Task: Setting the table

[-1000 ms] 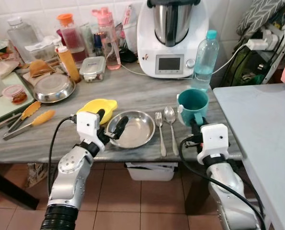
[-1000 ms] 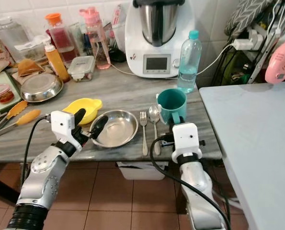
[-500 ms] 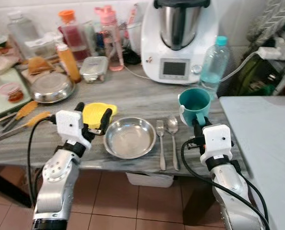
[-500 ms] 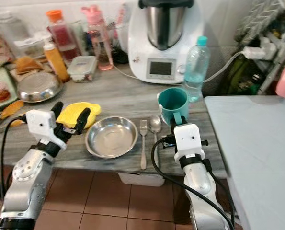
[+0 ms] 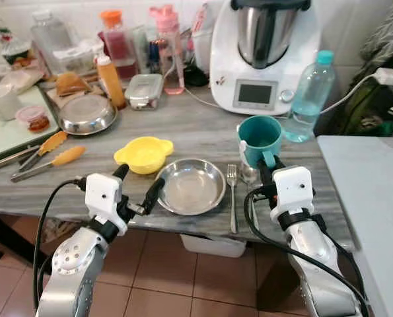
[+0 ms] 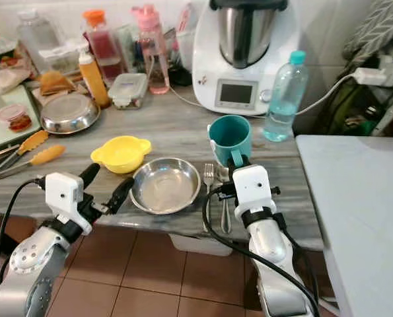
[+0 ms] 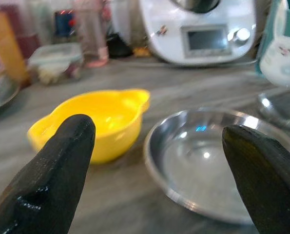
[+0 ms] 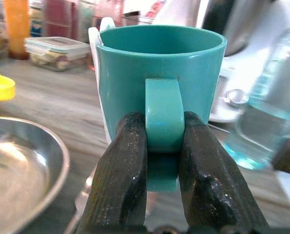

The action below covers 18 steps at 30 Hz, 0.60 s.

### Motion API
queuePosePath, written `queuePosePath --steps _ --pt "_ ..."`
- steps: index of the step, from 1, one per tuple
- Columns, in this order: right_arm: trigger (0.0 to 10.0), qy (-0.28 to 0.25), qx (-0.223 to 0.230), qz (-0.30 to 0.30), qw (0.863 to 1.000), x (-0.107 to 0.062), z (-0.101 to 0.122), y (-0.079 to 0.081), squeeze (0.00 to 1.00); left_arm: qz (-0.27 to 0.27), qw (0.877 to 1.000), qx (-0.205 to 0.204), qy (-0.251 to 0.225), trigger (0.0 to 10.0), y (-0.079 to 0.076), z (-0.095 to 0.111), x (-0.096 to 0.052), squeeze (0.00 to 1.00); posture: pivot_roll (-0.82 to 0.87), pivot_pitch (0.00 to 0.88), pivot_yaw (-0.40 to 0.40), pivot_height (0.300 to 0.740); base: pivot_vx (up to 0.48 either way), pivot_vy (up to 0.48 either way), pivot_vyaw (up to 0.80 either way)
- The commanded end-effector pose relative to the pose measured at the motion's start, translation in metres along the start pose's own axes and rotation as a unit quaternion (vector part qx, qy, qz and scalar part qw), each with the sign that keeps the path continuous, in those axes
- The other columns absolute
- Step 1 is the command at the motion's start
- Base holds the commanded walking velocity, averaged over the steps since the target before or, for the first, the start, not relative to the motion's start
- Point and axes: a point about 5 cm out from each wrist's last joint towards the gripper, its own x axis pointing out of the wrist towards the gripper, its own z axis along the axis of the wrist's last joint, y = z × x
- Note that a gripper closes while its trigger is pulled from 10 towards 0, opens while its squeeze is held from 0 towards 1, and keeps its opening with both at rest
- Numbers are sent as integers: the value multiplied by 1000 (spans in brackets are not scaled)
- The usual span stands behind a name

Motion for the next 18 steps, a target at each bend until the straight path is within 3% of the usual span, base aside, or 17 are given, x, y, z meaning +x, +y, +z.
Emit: queuePosePath --steps 1,7,18 --pt "10000 -18 4 11 1000 8 7 3 0 7 1000 -2 10 10000 3 0 -6 0 -19 89 82 740 0 0 0" --pt "10000 -32 11 9 999 22 14 -1 0 -10 1000 -6 28 10000 5 -5 -15 0 0 98 75 740 0 0 0" --pt "10000 -47 29 53 997 45 23 9 0 -60 996 -26 60 10000 7 -17 -25 0 31 111 66 740 0 0 0"
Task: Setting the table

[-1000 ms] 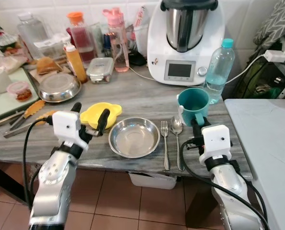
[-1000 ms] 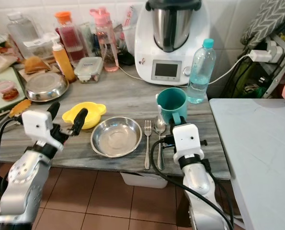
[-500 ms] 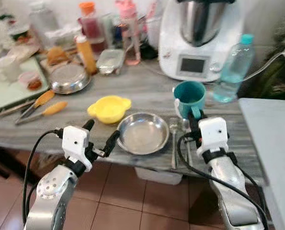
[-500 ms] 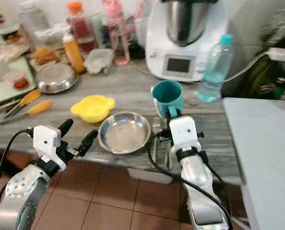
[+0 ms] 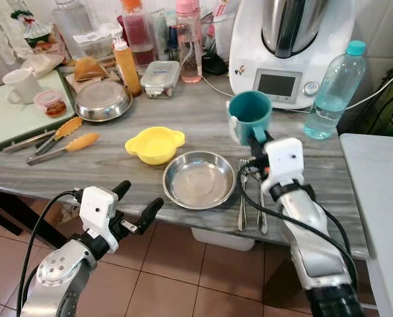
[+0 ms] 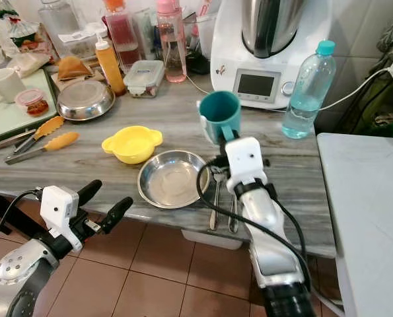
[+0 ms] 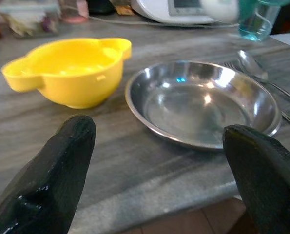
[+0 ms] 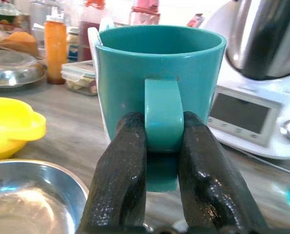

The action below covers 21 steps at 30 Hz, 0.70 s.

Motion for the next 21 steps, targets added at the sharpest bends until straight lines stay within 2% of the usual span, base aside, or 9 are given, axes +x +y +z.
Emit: queuePosePath --steps 1,4,12,21 --pt "10000 -8 16 18 1000 8 4 6 0 -1 1000 -2 16 10000 6 -7 -6 0 32 113 65 740 0 0 0" --pt "10000 2 50 36 998 23 3 13 0 -3 999 -7 31 10000 22 -18 -15 0 50 126 64 740 0 0 0" --pt "10000 16 86 63 994 39 -1 24 0 0 999 -14 44 10000 40 -28 -26 0 63 131 58 740 0 0 0" --pt "10000 29 107 61 992 44 -7 29 0 -2 999 -17 40 10000 48 -33 -29 0 65 131 55 740 0 0 0"
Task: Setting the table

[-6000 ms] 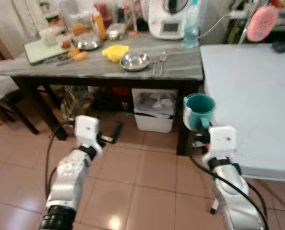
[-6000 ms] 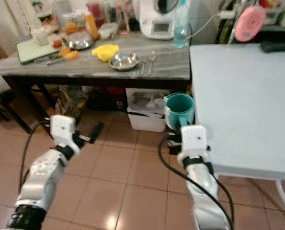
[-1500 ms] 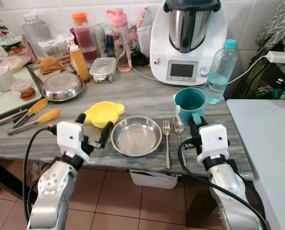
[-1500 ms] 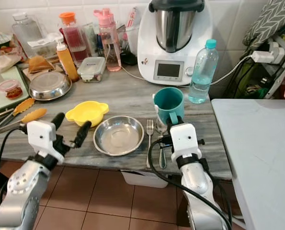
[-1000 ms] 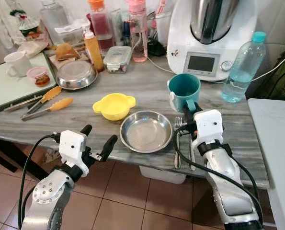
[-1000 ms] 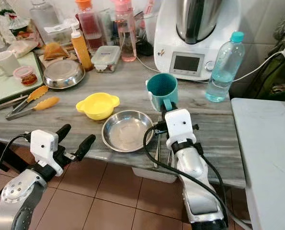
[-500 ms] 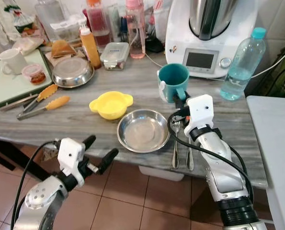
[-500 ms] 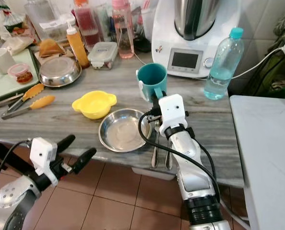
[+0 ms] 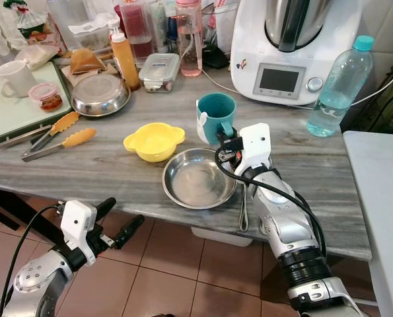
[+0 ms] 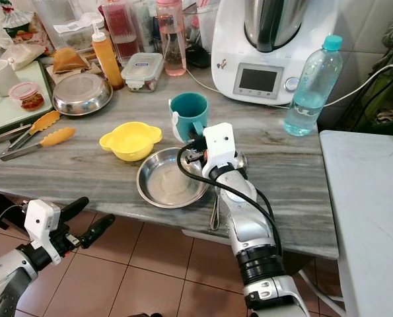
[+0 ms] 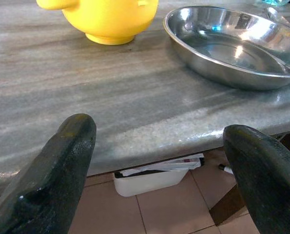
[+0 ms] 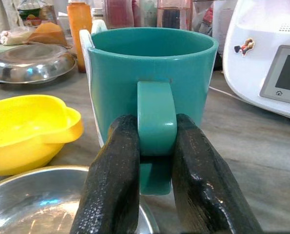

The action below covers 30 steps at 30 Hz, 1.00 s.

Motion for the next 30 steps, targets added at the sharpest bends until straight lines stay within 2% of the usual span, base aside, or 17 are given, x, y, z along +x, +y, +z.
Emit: queuePosePath --steps 1,7,14,15,17,18,21,26,30 --pt "10000 -12 6 4 1000 5 4 3 0 6 1000 7 0 10000 9 0 -7 0 66 132 57 740 0 0 0" --pt "10000 -2 20 -5 1000 8 -3 -1 0 3 1000 6 -6 10000 12 -2 -8 0 68 132 60 740 0 0 0" --pt "10000 9 26 -6 1000 8 -11 -1 0 5 999 0 -39 10000 3 11 -1 0 66 127 55 740 0 0 0" --pt "10000 10 26 -5 1000 8 -11 -1 0 3 999 1 -43 10000 0 14 1 0 66 127 54 740 0 0 0" --pt "10000 11 29 -1 1000 9 -13 1 0 -6 997 9 -70 10000 -28 36 24 0 64 127 54 740 0 0 0" --pt "10000 12 29 0 1000 9 -13 1 0 -6 997 10 -76 10000 -32 40 27 0 64 127 53 740 0 0 0" --pt "10000 10 29 1 1000 10 -14 2 0 -3 996 8 -87 10000 -35 49 30 0 64 127 53 740 0 0 0" --pt "10000 9 22 1 1000 10 -16 3 0 -1 994 4 -110 10000 -44 79 32 0 64 125 51 740 0 0 0" --pt "10000 7 3 -7 1000 11 -17 0 0 3 994 0 -107 10000 -52 85 31 0 63 122 51 740 0 0 0"
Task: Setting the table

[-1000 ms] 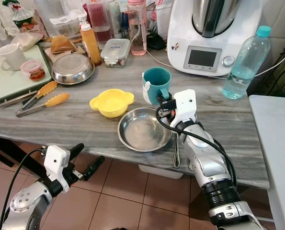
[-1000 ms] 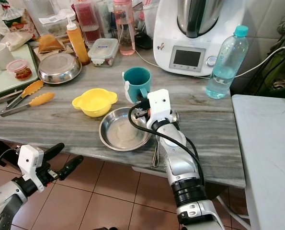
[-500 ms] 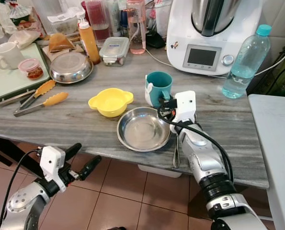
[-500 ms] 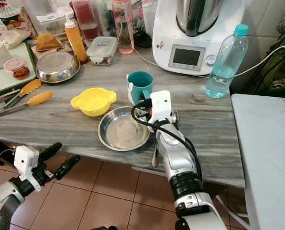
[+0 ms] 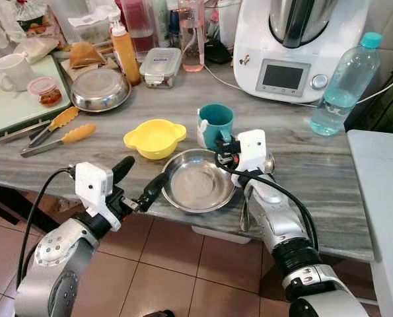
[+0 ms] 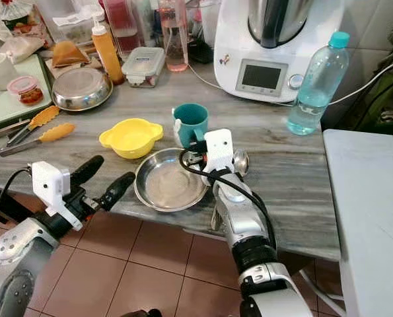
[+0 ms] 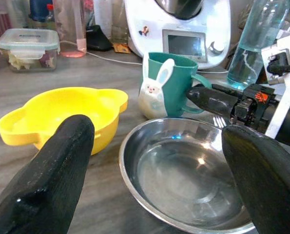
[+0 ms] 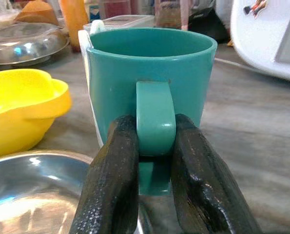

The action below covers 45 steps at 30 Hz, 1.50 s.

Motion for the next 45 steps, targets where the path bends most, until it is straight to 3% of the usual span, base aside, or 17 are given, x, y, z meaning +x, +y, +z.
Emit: queuePosePath --steps 1,6,7,9,25,33,42,45 --pt "10000 -13 -14 1 1000 4 6 1 0 7 1000 -2 7 10000 -2 2 -3 0 63 122 51 740 0 0 0" --pt "10000 -15 -14 -7 1000 4 5 -3 0 11 1000 -7 17 10000 -5 4 -3 0 64 121 52 740 0 0 0" --pt "10000 -14 -13 -10 1000 4 4 -5 965 13 1000 -8 20 10000 -5 4 -3 0 65 121 53 740 0 0 0" --pt "10000 -15 -12 -11 1000 4 4 -5 1000 14 1000 -8 21 10000 -4 4 -3 0 65 122 54 740 0 0 0" --pt "10000 -32 -16 -18 999 7 9 -7 1000 19 999 -13 35 10000 -2 -1 -5 0 65 114 58 740 0 0 0" --pt "10000 -92 -32 -18 995 4 35 -8 1000 17 999 -15 36 10000 0 -5 -4 0 58 104 58 740 0 0 0" --pt "10000 -136 -30 -17 990 -19 54 0 1000 18 999 -6 30 10000 2 -9 1 0 44 85 51 740 0 0 0" --pt "10000 -126 -25 -35 991 -45 44 2 1000 25 999 -11 21 10000 2 -11 5 0 36 71 46 740 0 0 0"
